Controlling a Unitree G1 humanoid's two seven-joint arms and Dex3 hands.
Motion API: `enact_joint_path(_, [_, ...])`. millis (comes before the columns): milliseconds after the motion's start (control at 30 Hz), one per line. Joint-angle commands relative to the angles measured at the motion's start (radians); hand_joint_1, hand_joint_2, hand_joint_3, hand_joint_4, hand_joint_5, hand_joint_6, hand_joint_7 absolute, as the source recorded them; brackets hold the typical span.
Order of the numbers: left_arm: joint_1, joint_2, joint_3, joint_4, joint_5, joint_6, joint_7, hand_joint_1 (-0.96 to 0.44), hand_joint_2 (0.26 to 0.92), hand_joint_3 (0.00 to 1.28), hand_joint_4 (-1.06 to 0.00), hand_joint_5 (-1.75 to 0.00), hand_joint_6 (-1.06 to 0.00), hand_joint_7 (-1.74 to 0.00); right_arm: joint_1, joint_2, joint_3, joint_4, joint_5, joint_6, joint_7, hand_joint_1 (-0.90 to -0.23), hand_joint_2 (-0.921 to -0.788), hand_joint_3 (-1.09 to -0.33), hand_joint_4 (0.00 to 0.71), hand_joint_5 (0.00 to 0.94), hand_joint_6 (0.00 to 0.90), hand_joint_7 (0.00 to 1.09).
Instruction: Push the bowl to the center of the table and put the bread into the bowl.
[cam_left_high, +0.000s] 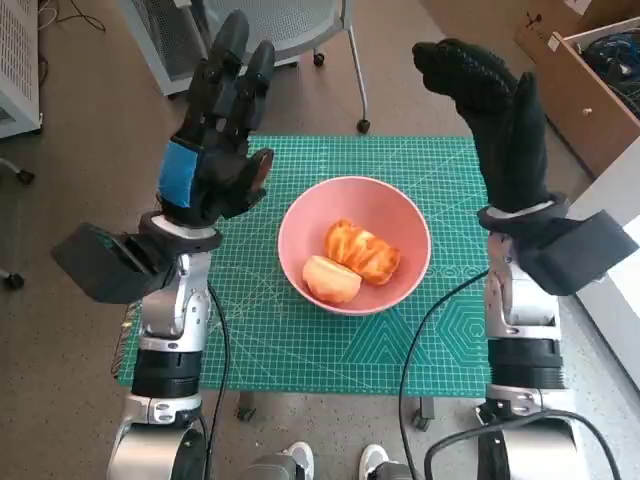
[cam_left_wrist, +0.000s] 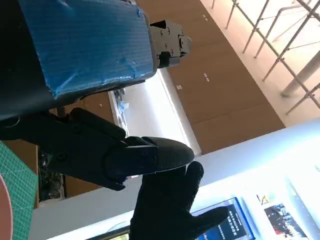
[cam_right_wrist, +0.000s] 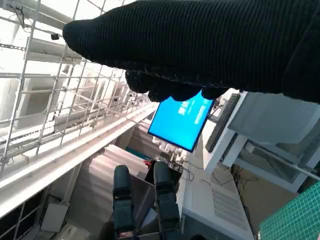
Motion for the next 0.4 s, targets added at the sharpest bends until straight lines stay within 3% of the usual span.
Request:
enact_joint_path(33, [0.003,0.002,-0.003,-0.017,-0.010,0.012,-0.005,-0.66,0.921,0.39,0.00,0.00,0.00,-0.13,0.004,-0.008,-0.003,0.019,-0.003,-0.002,-0.005,-0.699,-0.921,-0.709,0.262,0.006,0.237,0.25])
enact_joint_path(400, [-0.007,0.003,-0.001,-0.007,-0.012,0.016,-0.011,-0.65,0.921,0.37,0.00,0.00,0.00,-0.13,0.008,-0.013,-0.003,0.020,-0.002,-0.018,-0.005,-0.708,-0.921,-0.725,0.253,0.001,0.205,0.23])
